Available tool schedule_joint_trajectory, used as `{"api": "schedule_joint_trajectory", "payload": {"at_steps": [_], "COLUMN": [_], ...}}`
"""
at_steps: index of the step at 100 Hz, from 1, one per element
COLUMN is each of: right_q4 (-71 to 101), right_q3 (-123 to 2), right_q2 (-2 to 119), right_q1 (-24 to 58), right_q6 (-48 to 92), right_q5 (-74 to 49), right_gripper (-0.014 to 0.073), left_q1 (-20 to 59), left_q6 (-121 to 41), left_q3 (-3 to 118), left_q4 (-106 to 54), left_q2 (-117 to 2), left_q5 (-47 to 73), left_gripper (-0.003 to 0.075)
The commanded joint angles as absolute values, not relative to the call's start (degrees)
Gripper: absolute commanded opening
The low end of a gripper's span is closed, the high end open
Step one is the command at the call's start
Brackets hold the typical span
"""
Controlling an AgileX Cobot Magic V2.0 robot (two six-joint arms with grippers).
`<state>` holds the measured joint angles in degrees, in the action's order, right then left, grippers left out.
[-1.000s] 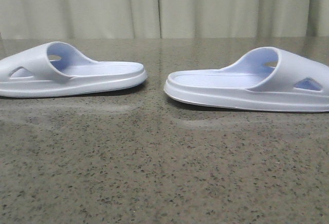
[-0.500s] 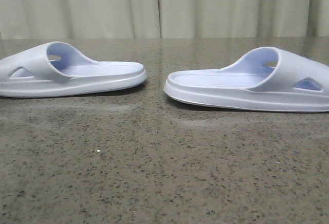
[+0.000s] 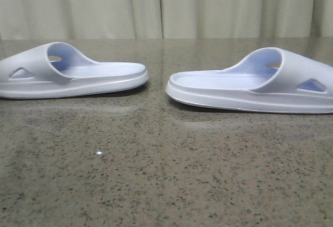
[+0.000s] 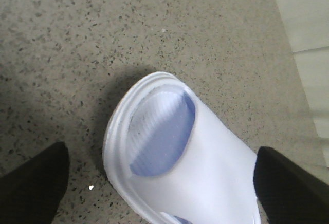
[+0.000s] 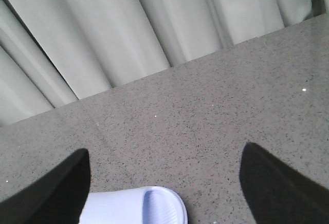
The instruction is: Insert blue slippers together front up
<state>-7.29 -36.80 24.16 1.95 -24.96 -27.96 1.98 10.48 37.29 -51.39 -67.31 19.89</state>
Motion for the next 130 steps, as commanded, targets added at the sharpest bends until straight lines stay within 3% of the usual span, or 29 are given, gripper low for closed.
{"api": "schedule_joint_trajectory", "payload": {"at_steps": [1,102,130], "right_q4": [-7.7,-7.7,-7.7], "right_q3": [-38.9,-38.9,-38.9], "right_q2": [25.0,25.0,25.0], "right_q1": [1.5,1.5,1.5], "right_q6": [-25.1,-25.1,-25.1], "right_q5": [-23.5,-23.5,-23.5], "right_gripper": [0.0519,0.0519,0.0519], "left_q1": [1.9,1.9,1.9], "left_q6": [11.0,10.3,5.7], "left_q3": [38.9,38.9,40.7], "left_q4": [-55.5,-59.1,-59.1], "left_q2": [-68.1,-74.1,-74.1], "left_q5": [17.3,13.0,13.5], "left_gripper": [0.0646,0.0642,0.0519]}}
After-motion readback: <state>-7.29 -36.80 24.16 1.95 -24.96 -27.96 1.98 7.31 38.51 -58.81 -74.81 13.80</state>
